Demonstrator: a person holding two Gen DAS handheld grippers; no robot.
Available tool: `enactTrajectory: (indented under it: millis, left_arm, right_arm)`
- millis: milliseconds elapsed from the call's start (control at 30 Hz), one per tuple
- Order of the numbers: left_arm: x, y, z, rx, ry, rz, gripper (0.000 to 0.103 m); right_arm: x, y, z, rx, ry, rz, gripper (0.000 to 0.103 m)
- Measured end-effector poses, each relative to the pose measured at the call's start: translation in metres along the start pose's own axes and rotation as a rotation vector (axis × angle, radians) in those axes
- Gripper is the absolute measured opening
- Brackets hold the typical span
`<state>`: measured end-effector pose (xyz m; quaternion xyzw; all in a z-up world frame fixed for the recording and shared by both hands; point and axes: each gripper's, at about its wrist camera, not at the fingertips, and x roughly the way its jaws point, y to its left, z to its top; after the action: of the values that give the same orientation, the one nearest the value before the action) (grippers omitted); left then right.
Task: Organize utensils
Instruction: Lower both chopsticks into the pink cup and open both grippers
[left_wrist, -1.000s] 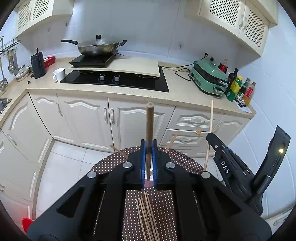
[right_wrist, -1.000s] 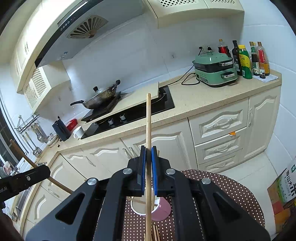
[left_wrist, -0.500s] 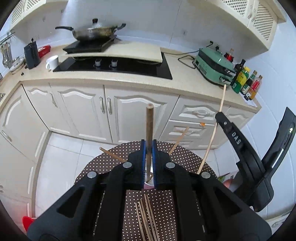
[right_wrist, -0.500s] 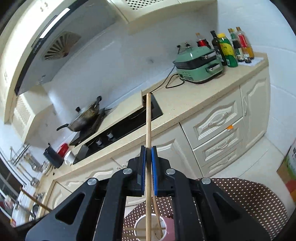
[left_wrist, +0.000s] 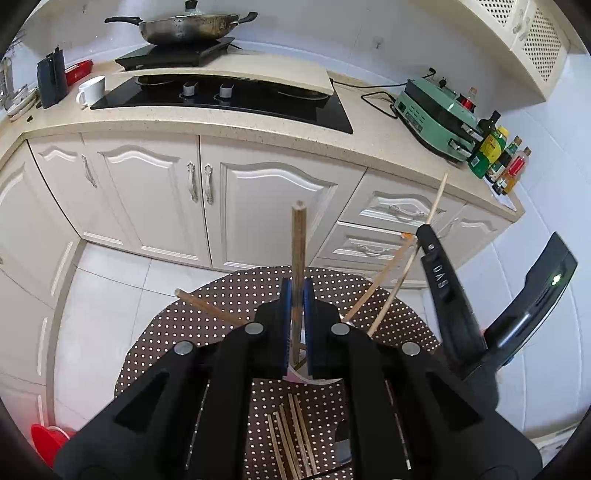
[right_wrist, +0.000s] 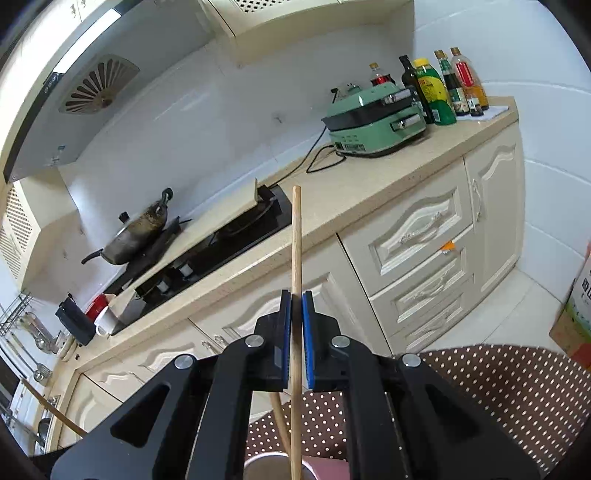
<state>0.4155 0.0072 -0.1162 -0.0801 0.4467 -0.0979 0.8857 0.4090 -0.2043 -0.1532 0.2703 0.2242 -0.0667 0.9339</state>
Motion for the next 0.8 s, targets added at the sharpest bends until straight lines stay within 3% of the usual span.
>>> enactTrajectory:
  millis: [167, 500, 800]
  left_arm:
    - [0.014, 0.005, -0.007, 0.004, 0.015, 0.019, 0.007]
    - [0.019, 0.003, -0.014, 0.035, -0.035, 0.048, 0.009]
    - [0.022, -0.001, -0.019, 0.086, 0.022, 0.021, 0.009]
  right_arm:
    - [0.008, -0.004, -0.018, -0.013, 0.044, -0.002, 0.005]
    - [-0.005, 0.003, -0.033, -0.073, 0.119, 0.053, 0.005]
    - [-0.017, 0.002, -0.034, -0.129, 0.211, 0.083, 0.009]
